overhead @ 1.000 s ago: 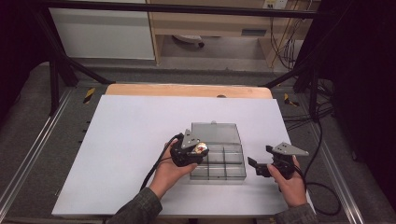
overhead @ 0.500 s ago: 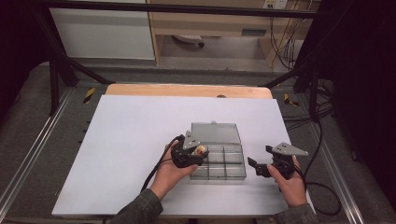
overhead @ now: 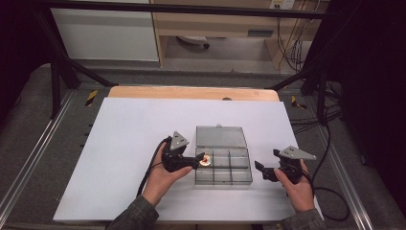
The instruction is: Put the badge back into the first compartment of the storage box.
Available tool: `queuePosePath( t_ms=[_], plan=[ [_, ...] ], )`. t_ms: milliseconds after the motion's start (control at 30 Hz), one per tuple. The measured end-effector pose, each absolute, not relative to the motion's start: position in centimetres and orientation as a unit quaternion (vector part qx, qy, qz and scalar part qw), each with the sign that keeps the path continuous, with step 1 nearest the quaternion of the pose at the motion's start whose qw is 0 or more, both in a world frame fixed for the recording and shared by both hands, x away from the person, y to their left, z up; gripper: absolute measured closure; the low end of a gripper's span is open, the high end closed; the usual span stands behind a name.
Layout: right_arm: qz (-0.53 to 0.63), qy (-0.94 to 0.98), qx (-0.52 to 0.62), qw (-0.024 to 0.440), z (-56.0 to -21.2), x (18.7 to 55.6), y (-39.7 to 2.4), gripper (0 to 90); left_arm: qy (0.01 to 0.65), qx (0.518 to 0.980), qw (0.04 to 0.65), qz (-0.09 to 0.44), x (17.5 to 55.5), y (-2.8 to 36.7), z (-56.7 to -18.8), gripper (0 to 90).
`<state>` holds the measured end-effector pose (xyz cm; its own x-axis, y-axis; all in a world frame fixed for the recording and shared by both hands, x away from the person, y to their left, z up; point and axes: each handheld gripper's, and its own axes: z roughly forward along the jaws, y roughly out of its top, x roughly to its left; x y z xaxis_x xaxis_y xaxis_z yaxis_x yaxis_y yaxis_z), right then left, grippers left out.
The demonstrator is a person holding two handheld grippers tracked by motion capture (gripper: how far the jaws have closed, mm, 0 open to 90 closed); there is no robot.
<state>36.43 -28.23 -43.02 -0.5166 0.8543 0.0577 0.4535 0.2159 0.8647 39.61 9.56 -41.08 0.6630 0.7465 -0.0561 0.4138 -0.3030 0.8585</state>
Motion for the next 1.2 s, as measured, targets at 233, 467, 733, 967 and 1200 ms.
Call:
queuePosePath(
  t_ms=[233,467,733,967,1200],
  plan=[
    [0.445,0.749,0.439,0.219,-43.3,38.1,-28.1,7.8,0.382,0.770,0.472,0.194,40.1,11.5,-41.1,13.8],
    [0.456,0.743,0.441,0.213,-43.1,39.6,-27.8,9.5,0.399,0.761,0.470,0.201,40.8,12.7,-41.7,13.7],
    [0.445,0.743,0.439,0.240,-42.6,42.4,-27.5,12.4,0.415,0.748,0.478,0.198,41.3,13.5,-42.0,12.7],
    [0.448,0.735,0.440,0.255,-41.6,44.2,-27.7,16.5,0.423,0.747,0.475,0.196,41.9,13.9,-42.2,11.3],
    [0.441,0.737,0.439,0.265,-40.9,46.0,-27.1,12.0,0.417,0.739,0.483,0.214,43.8,13.2,-42.0,12.9]
  ],
)
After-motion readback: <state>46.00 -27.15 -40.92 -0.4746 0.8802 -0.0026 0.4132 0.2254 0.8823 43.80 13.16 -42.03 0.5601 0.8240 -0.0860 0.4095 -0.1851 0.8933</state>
